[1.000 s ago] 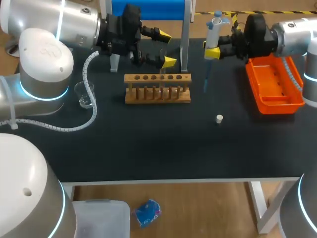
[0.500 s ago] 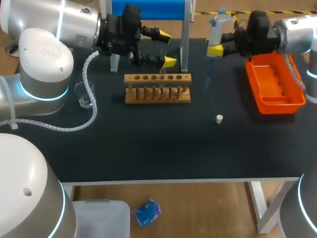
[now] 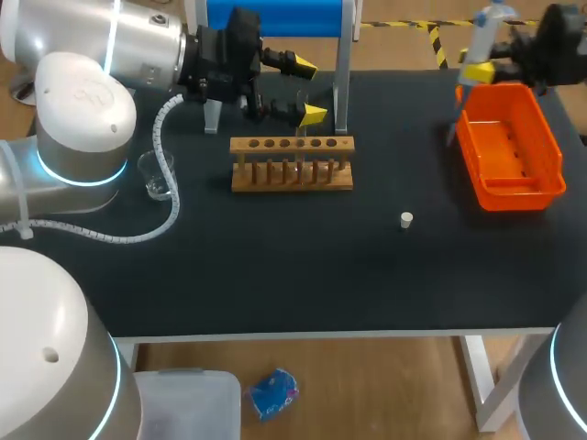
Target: Invert the test tube, pick up the pipette, mount the tip to pipette, aspirate from beaker and dispense into the tube, eject the tip, return the pipette, and cap with the stopper.
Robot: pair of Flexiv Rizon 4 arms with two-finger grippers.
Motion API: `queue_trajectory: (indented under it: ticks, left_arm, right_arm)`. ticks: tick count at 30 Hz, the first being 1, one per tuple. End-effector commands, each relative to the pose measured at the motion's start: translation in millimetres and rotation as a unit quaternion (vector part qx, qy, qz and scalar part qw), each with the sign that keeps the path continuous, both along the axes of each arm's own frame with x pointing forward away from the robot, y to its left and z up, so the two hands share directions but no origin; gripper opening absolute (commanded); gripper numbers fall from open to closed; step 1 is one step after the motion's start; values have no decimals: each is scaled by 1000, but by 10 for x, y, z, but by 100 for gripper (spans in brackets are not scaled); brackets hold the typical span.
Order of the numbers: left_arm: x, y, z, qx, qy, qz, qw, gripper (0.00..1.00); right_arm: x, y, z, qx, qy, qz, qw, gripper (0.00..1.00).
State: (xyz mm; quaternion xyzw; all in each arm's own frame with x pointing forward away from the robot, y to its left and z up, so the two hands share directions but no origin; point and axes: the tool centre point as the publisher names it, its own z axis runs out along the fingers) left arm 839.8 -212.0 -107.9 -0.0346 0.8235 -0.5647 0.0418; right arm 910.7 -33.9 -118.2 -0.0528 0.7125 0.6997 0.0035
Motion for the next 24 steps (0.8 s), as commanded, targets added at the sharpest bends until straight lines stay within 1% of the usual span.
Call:
queue_trajectory:
  ticks: [1,2,4,7,11,16,24]
  left_arm:
    - [1,12,1,0,0,-1,1000,100]
    - [1,12,1,0,0,-1,1000,100]
    - [1,12,1,0,0,-1,1000,100]
    - [1,12,1,0,0,-1,1000,100]
    - [1,12,1,0,0,-1,1000,100]
    - [1,12,1,0,0,-1,1000,100]
    - [1,12,1,0,0,-1,1000,100]
  right_arm:
    - [42,-481,32,-8,-1,-11,1000,0]
    - [64,-555,25,-17,-3,-19,1000,0]
    - [86,-690,24,-7,1,-23,1000,0]
    - [101,-858,1,-12,-6,-30,999,0]
    - [134,-1046,-55,0,-8,-33,999,0]
    - [204,-1181,-150,8,-18,-23,1000,0]
    - [379,-1333,-342,28,-13,2,1000,0]
